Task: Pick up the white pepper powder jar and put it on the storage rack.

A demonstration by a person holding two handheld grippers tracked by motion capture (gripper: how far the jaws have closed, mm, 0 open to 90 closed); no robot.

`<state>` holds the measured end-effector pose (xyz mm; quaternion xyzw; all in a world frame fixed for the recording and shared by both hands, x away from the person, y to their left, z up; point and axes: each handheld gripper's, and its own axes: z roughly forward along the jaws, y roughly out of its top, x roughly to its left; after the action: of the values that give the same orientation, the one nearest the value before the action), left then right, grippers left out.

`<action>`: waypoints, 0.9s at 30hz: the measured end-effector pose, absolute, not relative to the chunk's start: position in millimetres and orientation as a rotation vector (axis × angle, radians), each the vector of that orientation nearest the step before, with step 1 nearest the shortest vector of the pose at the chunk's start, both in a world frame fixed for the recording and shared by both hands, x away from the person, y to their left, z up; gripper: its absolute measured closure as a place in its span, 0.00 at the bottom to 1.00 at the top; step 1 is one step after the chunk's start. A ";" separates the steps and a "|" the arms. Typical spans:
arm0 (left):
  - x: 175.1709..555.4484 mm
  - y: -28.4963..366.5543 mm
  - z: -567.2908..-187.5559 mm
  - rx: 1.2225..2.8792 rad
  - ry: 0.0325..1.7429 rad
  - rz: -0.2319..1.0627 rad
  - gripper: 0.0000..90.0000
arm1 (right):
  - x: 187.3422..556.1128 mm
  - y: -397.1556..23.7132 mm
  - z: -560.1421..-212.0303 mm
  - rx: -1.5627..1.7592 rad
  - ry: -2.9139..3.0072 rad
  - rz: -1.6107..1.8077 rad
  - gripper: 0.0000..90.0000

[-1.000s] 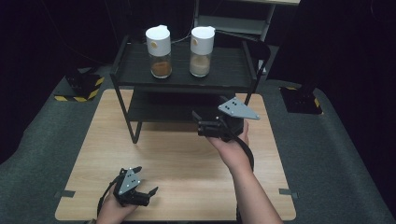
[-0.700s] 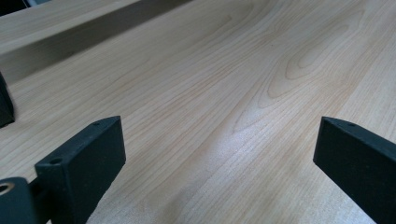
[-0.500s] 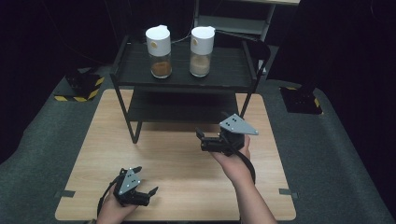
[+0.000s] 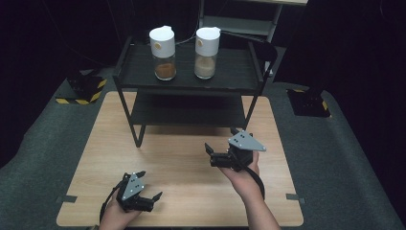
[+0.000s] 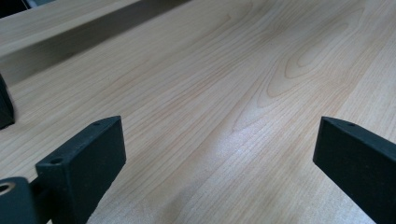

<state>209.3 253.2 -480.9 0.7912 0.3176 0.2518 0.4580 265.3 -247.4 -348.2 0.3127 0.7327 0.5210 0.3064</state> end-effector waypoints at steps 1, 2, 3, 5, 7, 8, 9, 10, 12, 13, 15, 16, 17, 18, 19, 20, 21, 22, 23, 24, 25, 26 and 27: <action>209.3 253.2 -480.9 1.949 0.782 0.620 0.03 | 264.6 -248.2 -350.5 0.831 1.941 1.378 0.00; 209.4 253.2 -480.9 1.950 0.781 0.620 0.03 | 264.1 -248.9 -352.4 0.831 1.942 1.377 0.00; 209.4 253.1 -480.9 1.950 0.781 0.621 0.03 | 263.6 -249.8 -354.7 0.833 1.944 1.375 0.00; 209.4 253.1 -481.0 1.950 0.779 0.621 0.03 | 262.6 -251.5 -359.3 0.835 1.949 1.371 0.00; 209.3 253.1 -481.2 1.949 0.779 0.621 0.03 | 262.0 -253.1 -363.5 0.842 1.955 1.368 0.00; 209.3 253.0 -481.2 1.949 0.778 0.621 0.03 | 261.6 -253.8 -365.5 0.847 1.959 1.366 0.00; 209.2 253.0 -481.1 1.950 0.779 0.621 0.03 | 261.3 -254.8 -368.2 0.851 1.963 1.364 0.00; 209.3 253.0 -481.1 1.950 0.779 0.621 0.03 | 260.9 -255.4 -370.2 0.857 1.965 1.361 0.00; 209.3 253.2 -481.2 1.949 0.779 0.621 0.03 | 260.3 -257.2 -375.1 0.864 1.968 1.359 0.00; 209.4 253.3 -481.0 1.950 0.779 0.621 0.03 | 260.0 -257.6 -376.9 0.868 1.970 1.356 0.00; 209.3 253.3 -481.3 1.948 0.778 0.620 0.03 | 259.2 -258.7 -381.8 0.873 1.976 1.344 0.00; 209.2 253.2 -481.3 1.949 0.778 0.621 0.03 | 258.7 -259.5 -385.2 0.879 1.979 1.341 0.00; 209.3 253.2 -481.1 1.950 0.777 0.621 0.03 | 258.5 -260.8 -388.5 0.884 1.983 1.338 0.00; 209.3 253.2 -481.1 1.950 0.777 0.621 0.03 | 258.0 -261.6 -391.5 0.890 1.984 1.338 0.00; 209.1 253.2 -481.1 1.950 0.776 0.622 0.03 | 257.7 -262.3 -393.6 0.891 1.986 1.335 0.00; 209.1 253.3 -481.1 1.950 0.775 0.622 0.03 | 257.1 -263.2 -396.6 0.895 1.987 1.334 0.00; 209.1 253.4 -481.2 1.950 0.774 0.622 0.03 | 256.8 -264.4 -400.0 0.898 1.987 1.334 0.00; 209.1 253.5 -481.2 1.950 0.774 0.622 0.03 | 256.4 -265.3 -402.2 0.902 1.988 1.333 0.00; 209.1 253.5 -481.2 1.950 0.773 0.622 0.03 | 255.9 -266.2 -405.3 0.908 1.988 1.330 0.00; 209.1 253.5 -481.2 1.950 0.773 0.622 0.03 | 255.4 -267.7 -409.1 0.914 1.990 1.327 0.00; 209.1 253.5 -481.2 1.950 0.774 0.621 0.03 | 255.0 -268.6 -411.6 0.919 1.991 1.327 0.00; 209.1 253.4 -481.2 1.950 0.774 0.621 0.03 | 254.4 -269.5 -414.6 0.925 1.993 1.322 0.00; 209.1 253.3 -481.2 1.951 0.774 0.621 0.03 | 253.8 -270.3 -417.6 0.929 1.996 1.316 0.00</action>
<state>209.1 253.3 -481.2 0.7920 0.3141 0.2520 0.4588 253.8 -270.3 -417.6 0.3473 0.7462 0.4917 0.2844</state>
